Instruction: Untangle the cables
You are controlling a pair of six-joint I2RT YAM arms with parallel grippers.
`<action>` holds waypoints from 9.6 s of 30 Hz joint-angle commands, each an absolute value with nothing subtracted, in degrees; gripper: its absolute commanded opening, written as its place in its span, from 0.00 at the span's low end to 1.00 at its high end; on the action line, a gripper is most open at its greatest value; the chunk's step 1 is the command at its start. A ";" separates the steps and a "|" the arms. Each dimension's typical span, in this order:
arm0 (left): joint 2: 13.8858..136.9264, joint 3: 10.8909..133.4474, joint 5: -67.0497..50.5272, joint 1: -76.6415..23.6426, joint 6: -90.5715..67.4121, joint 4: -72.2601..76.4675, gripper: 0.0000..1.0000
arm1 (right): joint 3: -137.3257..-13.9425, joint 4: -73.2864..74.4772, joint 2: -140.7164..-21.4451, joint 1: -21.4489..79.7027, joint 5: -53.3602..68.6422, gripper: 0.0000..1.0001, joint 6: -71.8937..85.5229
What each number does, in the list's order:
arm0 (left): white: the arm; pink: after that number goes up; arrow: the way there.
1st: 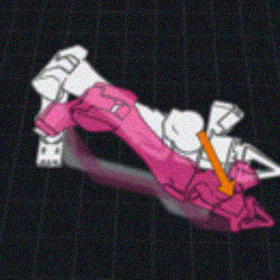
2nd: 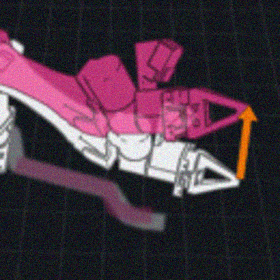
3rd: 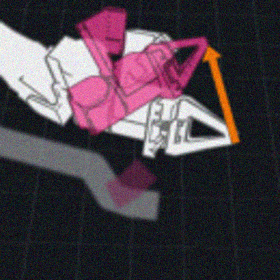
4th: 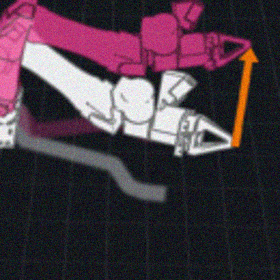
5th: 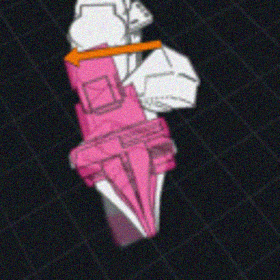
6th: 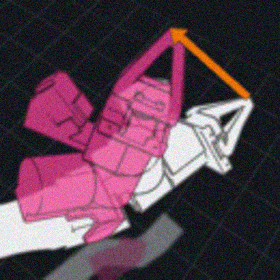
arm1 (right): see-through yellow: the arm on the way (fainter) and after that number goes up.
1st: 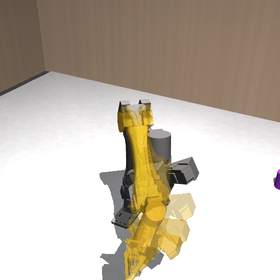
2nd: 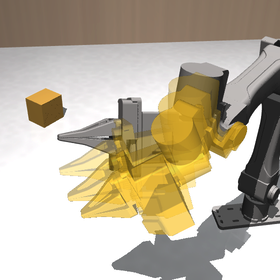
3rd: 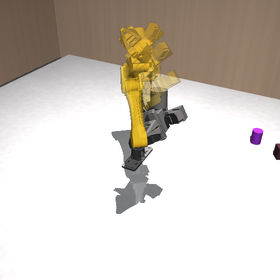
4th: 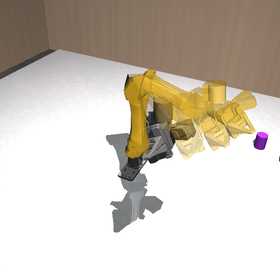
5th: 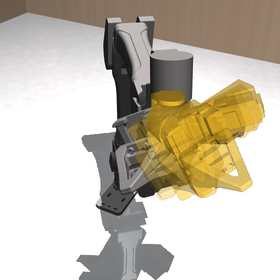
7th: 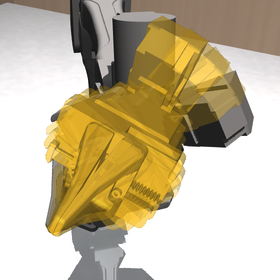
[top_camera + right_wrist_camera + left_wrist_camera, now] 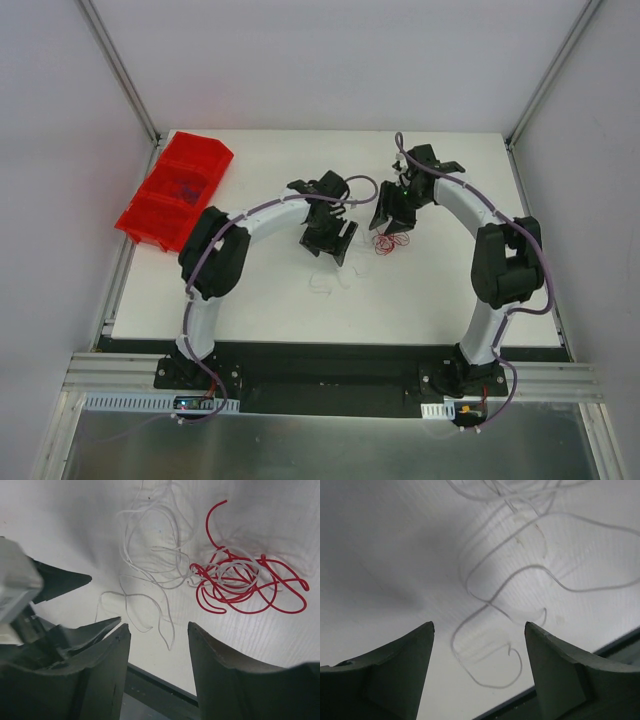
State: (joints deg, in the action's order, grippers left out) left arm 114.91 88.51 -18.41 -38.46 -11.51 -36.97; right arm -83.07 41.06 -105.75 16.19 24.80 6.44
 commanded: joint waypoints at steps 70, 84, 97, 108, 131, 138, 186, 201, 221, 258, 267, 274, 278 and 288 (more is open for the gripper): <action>111.45 134.12 -8.09 7.38 -25.84 -28.74 0.00 | -73.65 47.02 -95.80 12.66 16.52 0.51 4.31; 113.82 134.57 -4.66 10.55 -21.27 -27.24 0.00 | -72.34 47.72 -94.22 12.30 15.47 0.51 4.39; 112.67 127.62 3.08 11.42 -14.16 -26.98 0.00 | -72.95 48.52 -94.57 12.13 15.21 0.51 4.48; 113.20 130.60 11.42 11.86 -10.64 -27.07 0.00 | -73.92 49.04 -95.01 12.04 15.12 0.51 4.22; 118.82 118.74 11.86 10.37 -13.62 -30.67 0.00 | -72.16 48.52 -94.57 12.04 15.29 0.51 4.40; 124.71 121.55 11.78 10.20 -14.59 -32.34 0.00 | -71.37 48.52 -94.31 12.13 15.38 0.51 4.39; 125.70 117.26 9.40 12.92 -19.43 -24.35 0.37 | -73.39 52.12 -93.96 13.09 14.15 0.51 4.66; 101.00 87.83 -13.77 5.99 -25.40 -23.30 0.69 | -83.05 50.89 -100.27 14.15 15.73 0.62 4.48; 104.33 78.84 -40.35 -23.03 -27.16 -24.08 0.63 | -100.28 53.18 -122.96 27.14 18.00 0.35 4.14; 122.54 93.70 -31.66 -22.77 -26.11 -32.17 0.00 | -81.22 48.85 -109.78 30.15 9.26 0.06 8.96; 108.20 85.17 -30.13 -17.84 -20.39 -33.13 0.00 | -70.31 53.18 -97.14 21.09 -8.28 0.32 2.75; 106.09 83.85 -34.89 -18.37 -22.15 -33.22 0.00 | -78.21 47.12 -93.86 22.85 8.59 0.72 -1.32; 105.82 84.55 -35.59 -18.37 -22.67 -33.22 0.00 | -79.54 38.96 -97.90 23.20 20.98 0.74 -0.18; 103.10 83.59 -39.11 -18.46 -23.91 -33.31 0.00 | -82.78 30.40 -106.60 26.71 23.31 0.74 -5.88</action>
